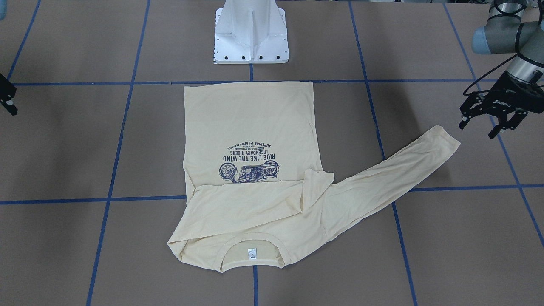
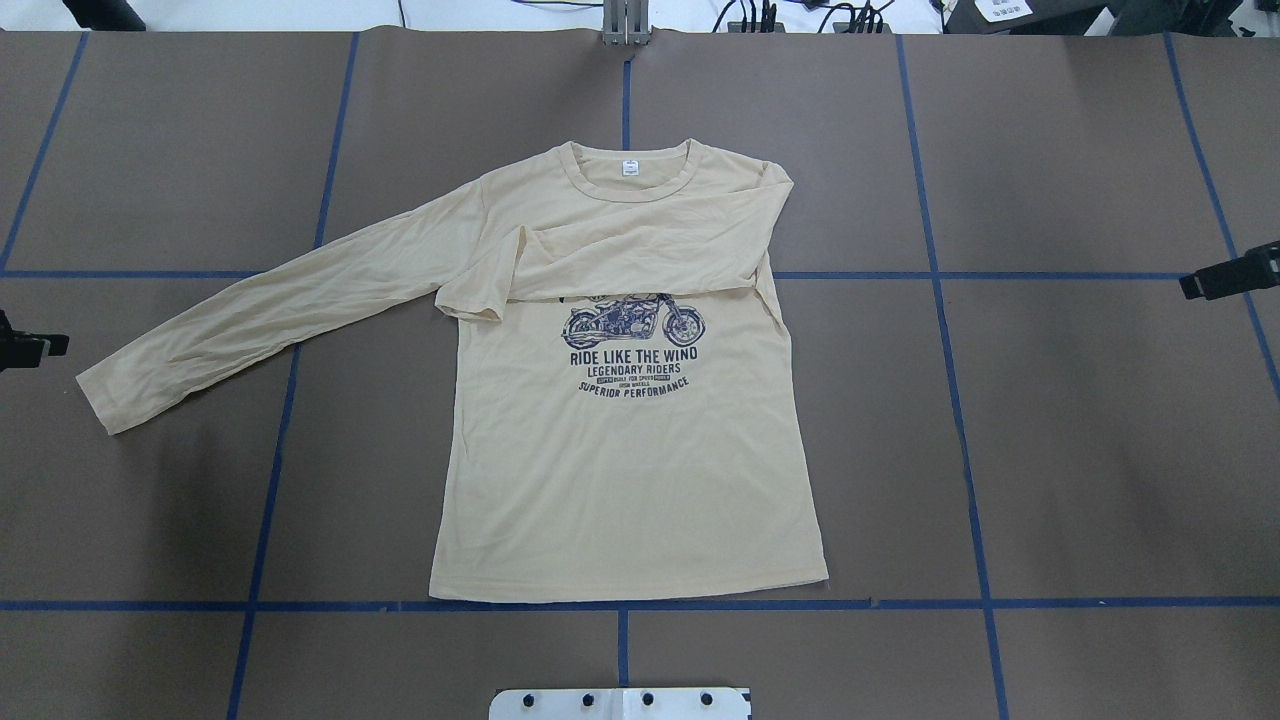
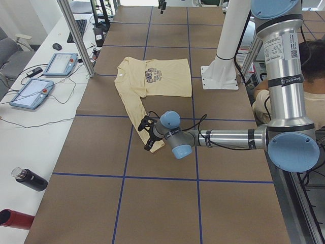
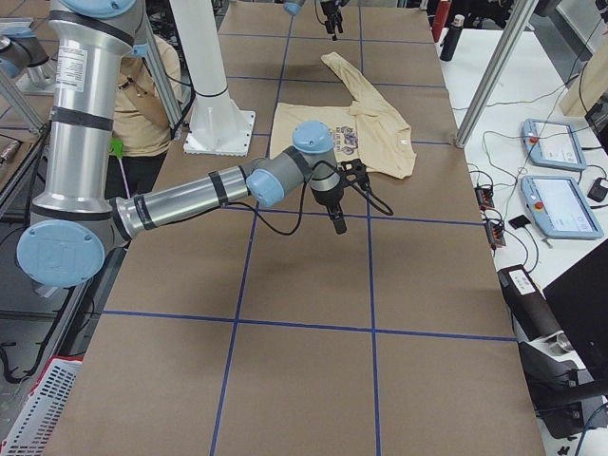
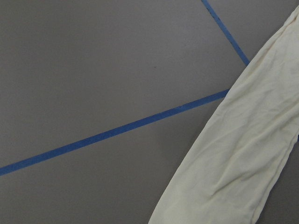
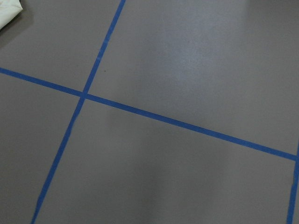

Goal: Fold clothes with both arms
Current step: 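Lower the left gripper to the other sleeve cuff and grasp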

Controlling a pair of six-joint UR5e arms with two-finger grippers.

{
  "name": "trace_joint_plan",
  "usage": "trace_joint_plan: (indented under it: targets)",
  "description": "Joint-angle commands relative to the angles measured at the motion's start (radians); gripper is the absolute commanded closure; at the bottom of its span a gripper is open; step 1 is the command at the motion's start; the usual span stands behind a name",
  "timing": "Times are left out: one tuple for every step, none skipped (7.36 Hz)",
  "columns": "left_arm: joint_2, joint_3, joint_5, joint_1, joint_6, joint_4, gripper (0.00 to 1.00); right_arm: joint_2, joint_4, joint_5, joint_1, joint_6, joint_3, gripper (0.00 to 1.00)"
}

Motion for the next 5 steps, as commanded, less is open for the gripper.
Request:
trace_joint_plan:
  targets:
    - [-0.001, 0.049, 0.069, 0.057, -0.09, -0.056, 0.18, -0.019, 0.015, 0.001, 0.014, -0.012, -0.005, 0.0]
    - [-0.001, 0.052, 0.094, 0.096, -0.128, -0.064, 0.24, -0.019, 0.015, 0.001, 0.015, -0.012, -0.005, 0.0]
    - [-0.004, 0.067, 0.099, 0.105, -0.129, -0.066, 0.32, -0.019, 0.015, -0.001, 0.014, -0.012, -0.005, 0.0]
    - [-0.012, 0.081, 0.103, 0.11, -0.129, -0.066, 0.36, -0.019, 0.015, -0.004, 0.015, -0.012, -0.005, 0.0]
    - [-0.013, 0.093, 0.112, 0.116, -0.124, -0.066, 0.37, -0.019, 0.015, -0.004, 0.015, -0.012, -0.005, 0.0]
